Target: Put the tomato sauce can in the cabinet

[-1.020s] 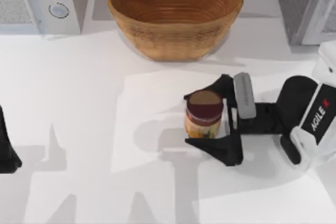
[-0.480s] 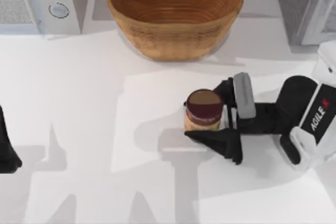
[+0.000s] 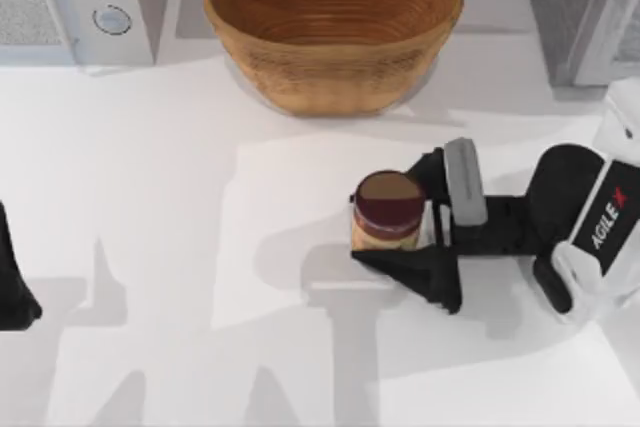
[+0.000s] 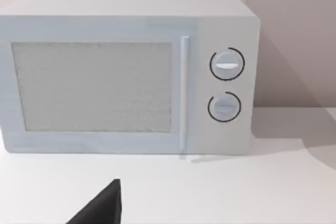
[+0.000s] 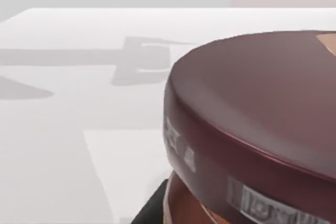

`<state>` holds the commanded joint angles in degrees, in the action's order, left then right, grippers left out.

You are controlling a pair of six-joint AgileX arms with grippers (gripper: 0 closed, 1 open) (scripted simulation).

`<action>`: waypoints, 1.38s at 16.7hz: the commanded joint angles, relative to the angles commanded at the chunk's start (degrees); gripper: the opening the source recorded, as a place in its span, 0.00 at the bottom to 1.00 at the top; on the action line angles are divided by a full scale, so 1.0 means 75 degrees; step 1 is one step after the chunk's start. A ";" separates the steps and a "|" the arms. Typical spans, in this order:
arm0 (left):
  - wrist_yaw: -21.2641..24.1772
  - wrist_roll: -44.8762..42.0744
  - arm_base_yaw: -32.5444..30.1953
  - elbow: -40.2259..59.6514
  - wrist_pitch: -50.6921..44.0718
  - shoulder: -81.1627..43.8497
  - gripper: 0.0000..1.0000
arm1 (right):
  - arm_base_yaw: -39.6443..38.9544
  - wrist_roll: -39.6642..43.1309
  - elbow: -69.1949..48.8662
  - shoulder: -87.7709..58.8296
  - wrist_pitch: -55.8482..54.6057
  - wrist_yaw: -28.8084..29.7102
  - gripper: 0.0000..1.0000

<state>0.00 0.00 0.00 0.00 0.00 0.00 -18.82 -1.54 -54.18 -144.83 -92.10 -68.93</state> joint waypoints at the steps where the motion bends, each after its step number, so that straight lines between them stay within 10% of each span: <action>1: 0.0000 0.0000 0.0000 0.0000 0.0000 0.0000 1.00 | 0.0000 0.0000 0.0000 0.0000 0.0000 0.0000 0.00; 23: 0.0000 0.0000 0.0000 0.0000 0.0000 0.0000 1.00 | 0.0010 -0.0135 0.0371 0.4226 0.3731 -0.0040 0.00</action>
<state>0.00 0.00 0.00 0.00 0.00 0.00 -18.75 -2.55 -51.40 -113.13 -64.11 -69.23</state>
